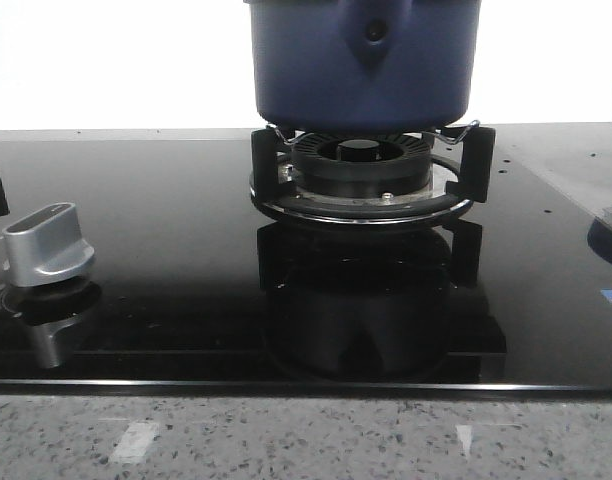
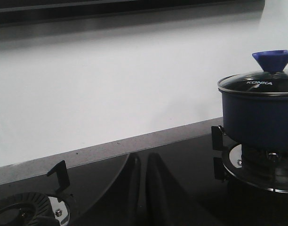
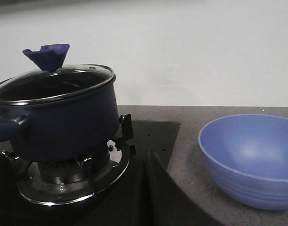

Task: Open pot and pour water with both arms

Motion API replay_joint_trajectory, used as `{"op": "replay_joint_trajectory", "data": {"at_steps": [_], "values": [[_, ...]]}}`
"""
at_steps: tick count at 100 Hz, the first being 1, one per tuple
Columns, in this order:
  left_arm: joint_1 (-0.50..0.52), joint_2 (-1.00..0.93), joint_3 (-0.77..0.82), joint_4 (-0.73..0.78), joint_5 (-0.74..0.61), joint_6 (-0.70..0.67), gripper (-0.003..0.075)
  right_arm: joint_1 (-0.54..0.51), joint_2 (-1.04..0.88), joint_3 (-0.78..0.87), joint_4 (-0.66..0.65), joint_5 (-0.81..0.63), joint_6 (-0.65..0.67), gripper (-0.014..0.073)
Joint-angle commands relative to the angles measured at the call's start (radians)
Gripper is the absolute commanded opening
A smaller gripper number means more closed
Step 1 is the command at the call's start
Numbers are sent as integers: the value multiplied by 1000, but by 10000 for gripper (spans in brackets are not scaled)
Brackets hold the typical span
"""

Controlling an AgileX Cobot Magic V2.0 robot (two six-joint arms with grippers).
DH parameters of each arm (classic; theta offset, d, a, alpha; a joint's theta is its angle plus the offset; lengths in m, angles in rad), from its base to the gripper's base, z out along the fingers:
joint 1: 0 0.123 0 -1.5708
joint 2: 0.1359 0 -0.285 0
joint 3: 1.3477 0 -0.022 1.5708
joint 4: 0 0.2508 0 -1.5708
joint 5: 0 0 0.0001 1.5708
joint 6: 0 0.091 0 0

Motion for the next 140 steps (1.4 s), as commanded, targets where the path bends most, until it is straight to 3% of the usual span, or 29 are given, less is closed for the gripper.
{"op": "replay_joint_trajectory", "data": {"at_steps": [1, 22, 34, 40, 48, 60, 65, 79, 112, 140], "values": [[-8, 8, -25, -80, 14, 0, -20, 2, 5, -27, 9, -47, -9, -47], [-8, 8, -25, -80, -11, -4, -20, 2, 5, -27, 9, -47, -9, -47], [-6, 8, -34, -18, -92, -155, -20, 2, 5, -27, 9, -47, -9, -47], [-4, 8, -47, 131, -131, -333, -20, 2, 5, -27, 9, -47, -9, -47], [-4, 8, -61, 481, -176, -665, -20, 2, 5, -27, 9, -47, -9, -47], [-14, 8, -62, 1063, -261, -1348, -20, 2, 5, -27, 9, -47, -9, -47], [-24, 8, -45, 1246, -307, -1555, -20, 2, 5, -27, 9, -47, -9, -47], [-63, -24, 49, 1607, -443, -1891, -20, 2, 5, -27, 9, -47, -9, -47], [-96, -237, 276, 1660, -499, -1914, -20, 2, 5, -27, 9, -47, -9, -47], [-74, -306, 276, 1663, -401, -1910, -20, 2, 5, -27, 9, -48, -9, -47]]}}
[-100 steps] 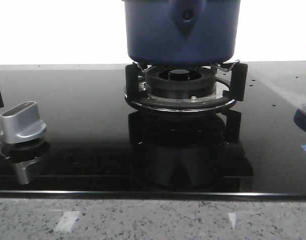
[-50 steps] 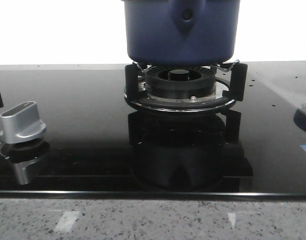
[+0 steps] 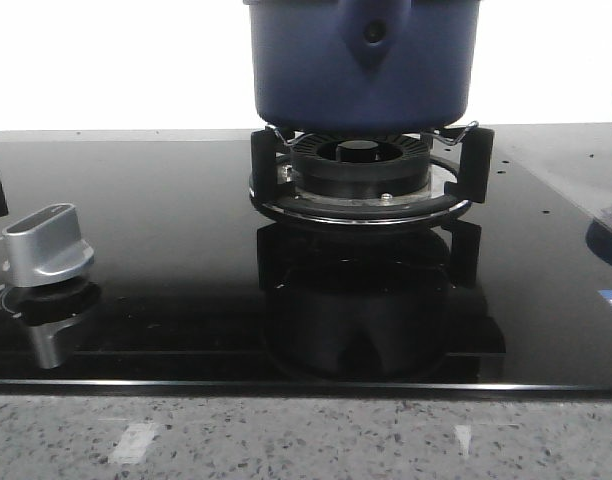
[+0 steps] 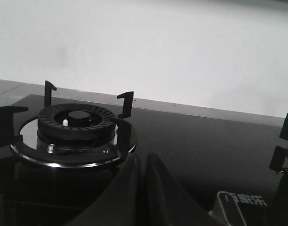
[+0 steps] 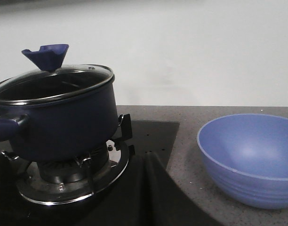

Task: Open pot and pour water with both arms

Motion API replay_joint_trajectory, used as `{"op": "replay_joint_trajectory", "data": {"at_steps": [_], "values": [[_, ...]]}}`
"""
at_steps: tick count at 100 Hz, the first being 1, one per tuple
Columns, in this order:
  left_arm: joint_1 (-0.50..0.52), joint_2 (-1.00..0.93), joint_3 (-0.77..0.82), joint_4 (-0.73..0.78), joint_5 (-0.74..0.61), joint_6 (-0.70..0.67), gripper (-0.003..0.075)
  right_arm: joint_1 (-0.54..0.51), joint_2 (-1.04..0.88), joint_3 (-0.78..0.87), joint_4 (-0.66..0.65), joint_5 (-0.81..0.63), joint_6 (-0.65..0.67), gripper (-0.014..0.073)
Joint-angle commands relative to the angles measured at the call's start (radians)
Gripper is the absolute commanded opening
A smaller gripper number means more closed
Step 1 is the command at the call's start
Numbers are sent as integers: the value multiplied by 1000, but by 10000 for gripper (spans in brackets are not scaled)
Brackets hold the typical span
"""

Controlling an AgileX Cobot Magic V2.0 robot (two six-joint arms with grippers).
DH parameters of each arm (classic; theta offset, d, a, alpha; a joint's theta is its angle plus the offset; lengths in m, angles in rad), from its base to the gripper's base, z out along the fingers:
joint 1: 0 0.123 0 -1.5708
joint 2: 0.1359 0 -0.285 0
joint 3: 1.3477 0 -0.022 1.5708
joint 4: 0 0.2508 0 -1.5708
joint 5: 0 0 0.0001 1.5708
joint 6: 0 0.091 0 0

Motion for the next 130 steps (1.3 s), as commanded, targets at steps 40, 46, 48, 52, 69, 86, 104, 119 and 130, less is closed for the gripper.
{"op": "replay_joint_trajectory", "data": {"at_steps": [40, 46, 48, 52, 69, 86, 104, 119, 130], "values": [[-12, -29, 32, -1, -49, -9, -20, 2, 5, -29, 7, -46, -7, -47], [-12, -29, 32, -1, -49, -9, -20, 2, 5, -29, 7, -46, -7, -47], [-12, -29, 32, -1, -49, -9, -20, 2, 5, -29, 7, -46, -7, -47], [-12, -29, 32, -1, -49, -9, -20, 2, 5, -29, 7, -46, -7, -47], [-12, -29, 32, -1, -49, -9, -20, 2, 5, -29, 7, -46, -7, -47], [-12, -29, 32, -1, -49, -9, -20, 2, 5, -29, 7, -46, -7, -47], [-12, -29, 32, -1, -49, -9, -20, 2, 5, -10, -37, -141, 31, -47], [-12, -29, 32, -1, -49, -9, -20, -34, -2, 26, -684, -143, 623, -47], [-12, -29, 32, -1, -49, -9, -20, -90, -43, 55, -965, -6, 925, -47]]}}
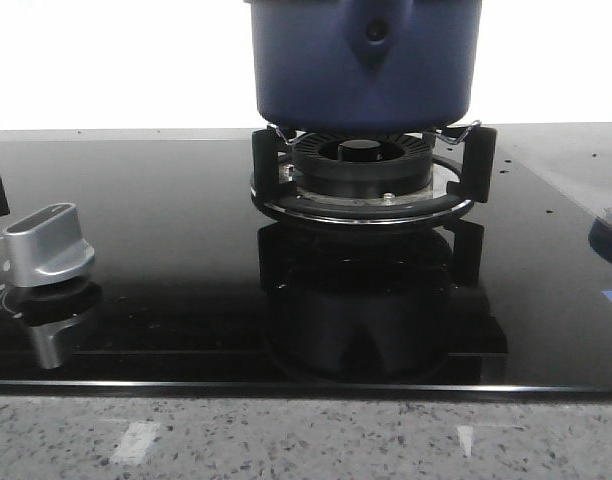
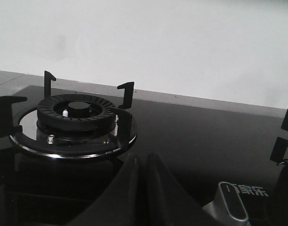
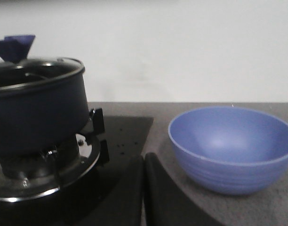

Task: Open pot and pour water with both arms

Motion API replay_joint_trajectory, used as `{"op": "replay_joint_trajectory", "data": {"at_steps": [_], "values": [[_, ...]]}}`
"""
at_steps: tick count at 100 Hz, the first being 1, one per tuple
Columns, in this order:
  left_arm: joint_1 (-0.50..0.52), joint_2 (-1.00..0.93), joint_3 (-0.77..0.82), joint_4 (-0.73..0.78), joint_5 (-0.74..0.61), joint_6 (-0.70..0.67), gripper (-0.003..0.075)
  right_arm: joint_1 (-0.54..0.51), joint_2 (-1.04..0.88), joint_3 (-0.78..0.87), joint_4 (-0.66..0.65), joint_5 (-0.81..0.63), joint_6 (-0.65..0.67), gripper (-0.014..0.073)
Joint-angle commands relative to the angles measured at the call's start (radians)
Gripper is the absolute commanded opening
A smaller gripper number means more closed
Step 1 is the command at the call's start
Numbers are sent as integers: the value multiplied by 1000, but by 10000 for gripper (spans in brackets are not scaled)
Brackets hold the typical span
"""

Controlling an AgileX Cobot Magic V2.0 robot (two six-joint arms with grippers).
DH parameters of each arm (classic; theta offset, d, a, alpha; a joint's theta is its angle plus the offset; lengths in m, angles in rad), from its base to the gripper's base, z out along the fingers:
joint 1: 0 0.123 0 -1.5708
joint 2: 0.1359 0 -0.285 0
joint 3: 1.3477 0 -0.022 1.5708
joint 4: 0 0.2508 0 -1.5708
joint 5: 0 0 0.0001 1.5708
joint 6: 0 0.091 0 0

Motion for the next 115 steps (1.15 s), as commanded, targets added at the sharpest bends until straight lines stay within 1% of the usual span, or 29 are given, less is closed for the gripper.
{"op": "replay_joint_trajectory", "data": {"at_steps": [1, 6, 17, 30, 34, 55, 115], "values": [[-10, -29, 32, -1, -71, -9, -20, -42, -24, -2, -231, 33, 223, -47], [-10, -29, 32, -1, -71, -9, -20, -58, -51, 37, -245, 38, 223, -47], [-10, -29, 32, -1, -71, -9, -20, -67, -137, 129, -251, -36, 223, -47], [-10, -29, 32, -1, -71, -9, -20, -67, -251, 223, -251, -36, 249, -47], [-10, -29, 32, -1, -71, -9, -20, -69, -283, 219, -254, 51, 249, -47], [-10, -28, 32, -1, -71, -9, -20, -74, -279, 221, -259, 101, 249, -47], [-10, -28, 32, -1, -71, -9, -20, -74, -279, 219, -259, 91, 249, -47]]}}
